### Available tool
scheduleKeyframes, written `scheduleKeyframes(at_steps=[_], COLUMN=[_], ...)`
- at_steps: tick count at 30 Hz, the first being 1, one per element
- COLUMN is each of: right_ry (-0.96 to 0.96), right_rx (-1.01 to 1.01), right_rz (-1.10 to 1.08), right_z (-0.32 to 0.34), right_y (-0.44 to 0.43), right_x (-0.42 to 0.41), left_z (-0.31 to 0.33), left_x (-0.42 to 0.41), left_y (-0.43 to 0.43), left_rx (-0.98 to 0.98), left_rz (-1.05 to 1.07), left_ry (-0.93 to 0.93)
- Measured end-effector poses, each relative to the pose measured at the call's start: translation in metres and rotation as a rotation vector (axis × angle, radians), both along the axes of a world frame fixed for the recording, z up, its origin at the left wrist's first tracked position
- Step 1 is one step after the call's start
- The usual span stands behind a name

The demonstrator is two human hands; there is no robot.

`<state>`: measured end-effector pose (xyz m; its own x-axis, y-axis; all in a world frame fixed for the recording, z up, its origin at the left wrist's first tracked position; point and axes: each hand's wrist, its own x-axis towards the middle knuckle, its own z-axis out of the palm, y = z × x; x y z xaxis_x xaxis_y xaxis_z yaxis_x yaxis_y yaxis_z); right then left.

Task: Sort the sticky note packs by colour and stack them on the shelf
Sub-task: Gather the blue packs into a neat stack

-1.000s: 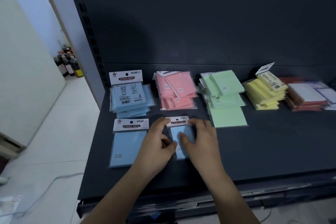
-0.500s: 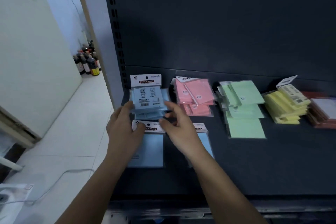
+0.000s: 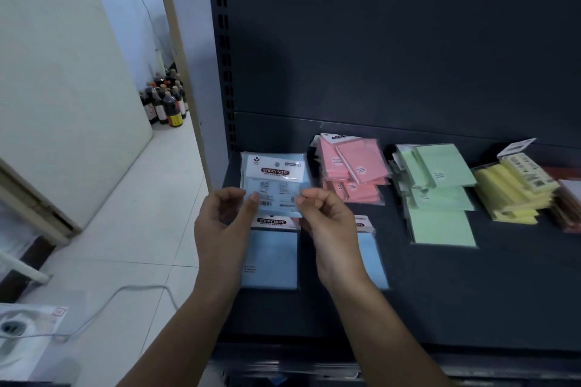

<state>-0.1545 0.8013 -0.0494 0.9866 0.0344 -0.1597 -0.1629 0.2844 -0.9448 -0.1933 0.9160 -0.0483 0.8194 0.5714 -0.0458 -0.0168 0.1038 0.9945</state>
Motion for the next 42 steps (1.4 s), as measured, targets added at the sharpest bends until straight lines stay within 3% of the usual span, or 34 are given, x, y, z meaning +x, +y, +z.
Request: scheduleKeyframes(at_steps=[5,9,12,15,19,21,24,27,31,38,42], right_ry=[0.004,-0.014,-0.031,-0.073,-0.030,0.038,0.117,0.002,-0.079,-0.263,-0.309], right_rx=[0.026,0.048,-0.005,-0.075,0.095,0.139,0.090,-0.110,-0.350,-0.787,-0.788], right_rz=[-0.006,0.040,0.079,0.154,0.246,0.208,0.100,0.083,0.094,0.108,0.121], right_z=[-0.003,0.001,0.004,0.007,0.016,0.016,0.007,0.000,-0.004,-0.014,-0.008], right_y=[0.003,0.004,0.001,-0.003,-0.005,-0.004,-0.005,-0.006,0.004,0.016,0.015], right_x=[-0.008,-0.014,-0.023,-0.037,-0.038,-0.036,-0.036,-0.034,-0.032,-0.037,-0.031], left_z=[0.004,0.008,0.007,0.003,0.001,0.002,0.001,-0.005,-0.016,-0.025,-0.023], left_x=[-0.009,-0.011,-0.017,-0.031,-0.035,-0.037,-0.047,-0.047,-0.040,-0.038,-0.033], left_y=[-0.003,-0.007,-0.013,-0.016,-0.014,-0.012,-0.008,0.000,0.009,0.012,0.016], left_rx=[-0.195,-0.152,0.051,0.425,0.949,1.061,0.907,0.727,0.783,0.854,0.830], left_rz=[0.022,-0.109,-0.140,-0.098,-0.196,-0.293,-0.385,-0.258,-0.224,-0.228,-0.197], left_ry=[-0.088,-0.076,-0.073,-0.122,-0.181,-0.198,-0.196,-0.087,0.218,0.273,0.279])
